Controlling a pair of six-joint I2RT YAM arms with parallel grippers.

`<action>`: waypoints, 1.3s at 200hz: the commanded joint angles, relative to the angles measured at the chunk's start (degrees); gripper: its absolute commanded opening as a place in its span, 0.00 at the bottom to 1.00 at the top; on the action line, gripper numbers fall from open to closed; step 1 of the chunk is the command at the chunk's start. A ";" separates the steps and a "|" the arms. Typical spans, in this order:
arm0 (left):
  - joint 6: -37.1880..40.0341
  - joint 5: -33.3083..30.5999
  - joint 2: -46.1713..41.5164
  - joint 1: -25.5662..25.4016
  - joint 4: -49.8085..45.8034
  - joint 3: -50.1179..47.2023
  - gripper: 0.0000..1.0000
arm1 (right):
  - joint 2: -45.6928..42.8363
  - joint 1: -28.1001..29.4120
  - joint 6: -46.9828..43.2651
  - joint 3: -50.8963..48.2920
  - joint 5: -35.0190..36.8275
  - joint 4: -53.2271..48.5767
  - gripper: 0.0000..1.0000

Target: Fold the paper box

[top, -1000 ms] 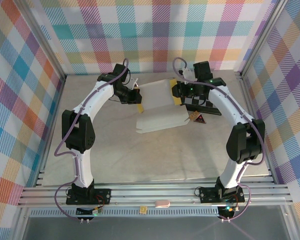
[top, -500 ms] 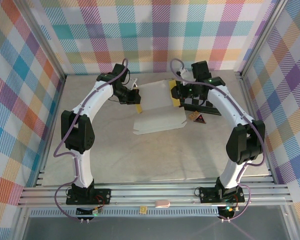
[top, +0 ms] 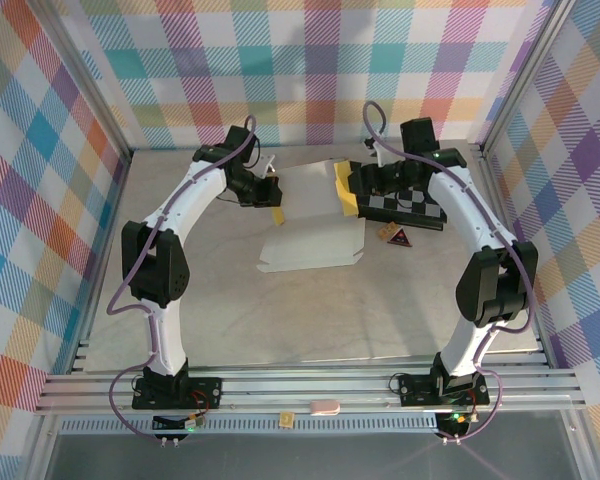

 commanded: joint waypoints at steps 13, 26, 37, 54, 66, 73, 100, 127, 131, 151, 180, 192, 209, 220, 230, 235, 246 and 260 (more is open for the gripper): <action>0.26 3.93 -1.82 -1.41 -0.64 2.67 0.00 | 0.34 1.05 -0.52 0.85 -5.08 -0.37 0.39; 0.31 4.04 -1.88 -1.49 -0.77 2.91 0.00 | 0.25 1.06 -0.84 0.76 -4.33 -0.09 0.40; 0.16 4.19 -1.91 -1.50 -0.73 2.93 0.00 | 0.32 1.54 -1.37 1.10 -2.54 -0.44 0.41; 0.14 4.20 -2.04 -1.58 -0.72 2.99 0.00 | 0.55 2.33 -2.10 1.63 0.33 -0.86 0.40; 0.02 4.20 -2.08 -1.67 -0.72 3.09 0.00 | 0.52 3.08 -2.24 1.79 2.85 -0.60 0.39; 0.02 4.16 -2.14 -1.76 -0.73 3.04 0.00 | 0.46 3.55 -2.45 1.73 4.52 -0.48 0.39; 0.06 4.11 -2.14 -1.93 -0.79 3.28 0.00 | 0.35 5.49 -2.97 1.98 10.16 0.06 0.39; 0.06 4.14 -2.33 -2.16 -0.82 3.28 0.00 | 0.66 7.67 -3.55 2.42 17.87 0.05 0.42; 0.02 4.12 -2.41 -2.20 -0.80 3.28 0.00 | 0.89 8.07 -3.52 2.51 19.75 -0.03 0.42; 0.11 4.06 -2.51 -2.37 -0.90 3.13 0.00 | 1.73 9.58 -3.35 2.85 26.50 -0.34 0.43; 0.26 4.00 -2.53 -2.68 -1.08 2.95 0.00 | 3.18 11.44 -2.49 3.61 33.15 0.35 0.43; 0.32 3.81 -2.48 -2.81 -1.13 3.02 0.00 | 3.99 12.36 -2.24 4.04 35.77 0.60 0.41; 0.37 3.70 -2.46 -3.04 -1.08 2.97 0.00 | 5.39 13.69 -1.71 5.01 40.58 0.29 0.36; 0.41 3.59 -2.49 -3.17 -1.04 2.95 0.00 | 6.30 14.39 -0.87 5.73 44.07 -0.12 0.32; 0.38 3.51 -2.43 -3.25 -0.99 2.99 0.00 | 6.73 14.99 0.33 6.03 47.16 -0.31 0.25; 0.25 3.49 -2.45 -3.26 -0.99 2.97 0.00 | 6.83 15.30 0.80 5.99 48.60 -0.28 0.22; 0.28 3.53 -2.46 -3.34 -0.99 2.96 0.00 | 6.75 15.53 1.91 5.73 50.77 -0.12 0.17; 0.41 3.55 -2.52 -3.34 -0.99 2.89 0.00 | 6.59 15.55 2.98 5.59 52.05 -0.10 0.13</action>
